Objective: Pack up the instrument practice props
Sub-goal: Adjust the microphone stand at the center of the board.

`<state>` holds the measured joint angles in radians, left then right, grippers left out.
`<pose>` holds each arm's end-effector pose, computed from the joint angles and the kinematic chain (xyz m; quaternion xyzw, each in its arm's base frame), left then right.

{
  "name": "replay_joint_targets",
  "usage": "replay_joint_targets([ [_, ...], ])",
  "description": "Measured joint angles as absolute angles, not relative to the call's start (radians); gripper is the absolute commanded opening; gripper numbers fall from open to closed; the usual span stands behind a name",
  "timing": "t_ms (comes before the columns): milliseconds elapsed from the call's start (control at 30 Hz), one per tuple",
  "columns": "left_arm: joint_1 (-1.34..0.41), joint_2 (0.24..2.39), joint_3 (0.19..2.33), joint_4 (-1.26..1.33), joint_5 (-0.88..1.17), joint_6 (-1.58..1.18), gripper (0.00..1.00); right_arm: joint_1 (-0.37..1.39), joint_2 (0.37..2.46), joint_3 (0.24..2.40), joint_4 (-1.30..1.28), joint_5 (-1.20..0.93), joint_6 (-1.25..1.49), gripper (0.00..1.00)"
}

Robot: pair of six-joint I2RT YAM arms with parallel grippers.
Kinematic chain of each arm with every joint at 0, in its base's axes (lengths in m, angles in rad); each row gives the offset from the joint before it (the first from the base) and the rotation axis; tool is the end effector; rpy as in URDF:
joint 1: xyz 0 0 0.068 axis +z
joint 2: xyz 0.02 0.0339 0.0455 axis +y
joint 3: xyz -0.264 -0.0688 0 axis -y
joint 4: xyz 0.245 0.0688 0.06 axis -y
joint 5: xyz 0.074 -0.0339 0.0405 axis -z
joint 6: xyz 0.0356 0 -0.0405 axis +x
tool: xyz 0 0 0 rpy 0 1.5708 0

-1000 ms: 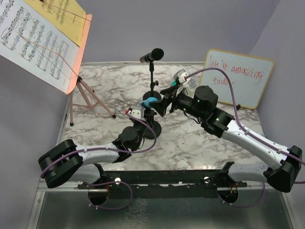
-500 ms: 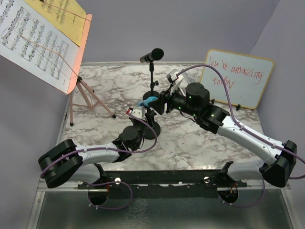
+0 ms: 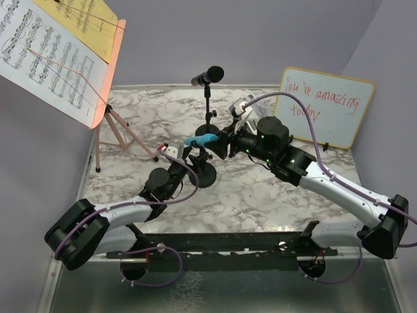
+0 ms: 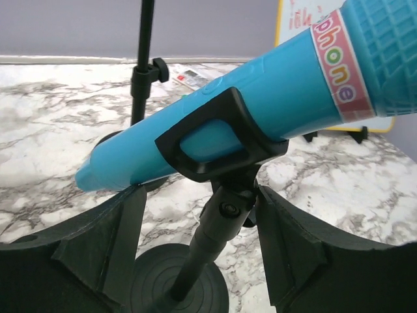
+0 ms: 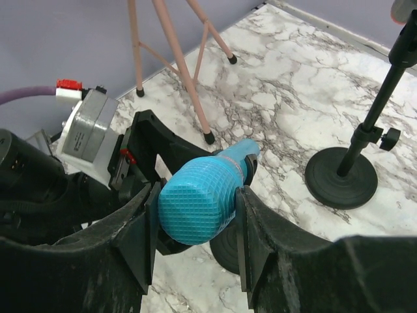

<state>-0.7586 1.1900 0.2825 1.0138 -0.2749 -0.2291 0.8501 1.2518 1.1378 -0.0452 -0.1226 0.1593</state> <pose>0.1719 -0.1496 0.2140 0.0749 0.6658 -0.2685 0.6921 0.1917 0.2248 0.3786 -0.2946 0.7013 0.3539 0.5442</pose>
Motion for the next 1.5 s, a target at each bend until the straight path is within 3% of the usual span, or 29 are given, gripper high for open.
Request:
replay_joint_targets([
  [233,-0.66,1.193,0.246,1.093,-0.051,-0.286,0.72,0.85,1.211,1.072,0.017,-0.145,0.156,0.06],
  [467,-0.636,1.27,0.246,1.162,0.008,-0.331,0.69,0.847,1.201,1.025,0.079,-0.194,0.151,0.03],
  [767,-0.639,1.326,0.239,1.24,0.03,-0.352,0.31,0.843,1.19,0.998,0.098,-0.237,0.137,0.03],
  [933,-0.639,1.311,0.218,1.255,0.025,-0.308,0.2,0.844,1.138,0.941,0.081,-0.236,0.138,0.05],
  [1133,-0.639,1.305,0.213,1.253,0.013,-0.281,0.11,0.844,1.118,0.925,0.031,-0.232,0.143,0.12],
  [1300,-0.639,1.303,0.213,1.251,-0.007,-0.253,0.08,0.844,1.122,0.951,-0.054,-0.244,0.145,0.24],
  [1500,-0.635,1.288,0.211,1.233,-0.025,-0.214,0.05,0.843,1.158,1.018,-0.213,-0.263,0.15,0.53],
])
